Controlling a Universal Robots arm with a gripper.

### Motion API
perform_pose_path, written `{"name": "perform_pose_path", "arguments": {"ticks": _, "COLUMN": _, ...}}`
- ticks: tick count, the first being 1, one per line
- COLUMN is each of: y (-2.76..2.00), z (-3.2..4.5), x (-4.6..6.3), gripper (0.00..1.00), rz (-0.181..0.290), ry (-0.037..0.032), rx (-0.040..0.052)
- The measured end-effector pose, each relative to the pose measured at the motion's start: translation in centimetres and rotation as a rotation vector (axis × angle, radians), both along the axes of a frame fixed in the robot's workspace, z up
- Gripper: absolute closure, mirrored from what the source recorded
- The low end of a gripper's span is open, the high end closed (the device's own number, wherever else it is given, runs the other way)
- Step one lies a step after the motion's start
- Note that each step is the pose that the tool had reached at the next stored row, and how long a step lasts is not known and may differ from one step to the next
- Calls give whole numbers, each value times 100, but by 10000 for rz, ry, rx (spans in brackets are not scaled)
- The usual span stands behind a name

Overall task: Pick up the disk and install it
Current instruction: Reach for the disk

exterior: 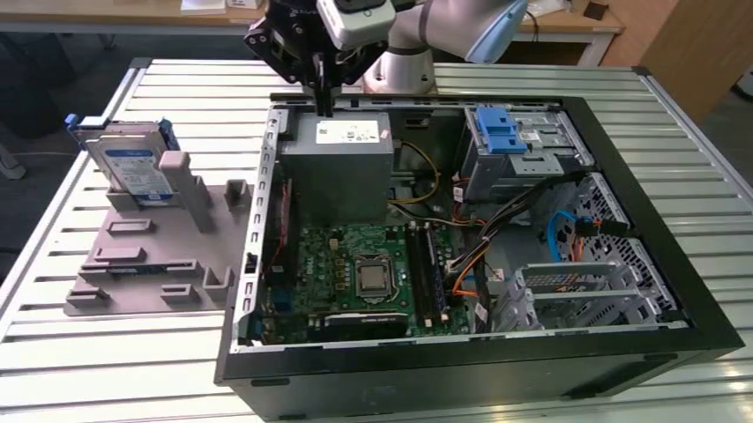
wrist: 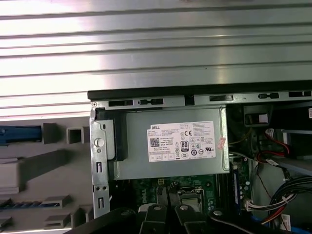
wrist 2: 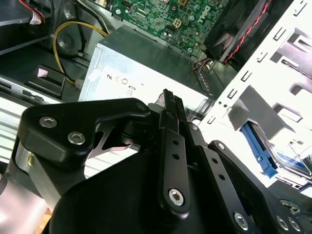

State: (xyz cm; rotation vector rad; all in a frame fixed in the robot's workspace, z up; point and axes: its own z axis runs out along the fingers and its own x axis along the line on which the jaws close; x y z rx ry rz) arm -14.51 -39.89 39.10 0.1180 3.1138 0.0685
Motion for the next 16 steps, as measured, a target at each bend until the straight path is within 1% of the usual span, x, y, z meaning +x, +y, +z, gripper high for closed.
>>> {"name": "perform_pose_path", "arguments": {"ticks": 16, "y": 0, "z": -19, "x": -147, "gripper": 85, "rz": 0, "ry": 22, "rx": 0}}
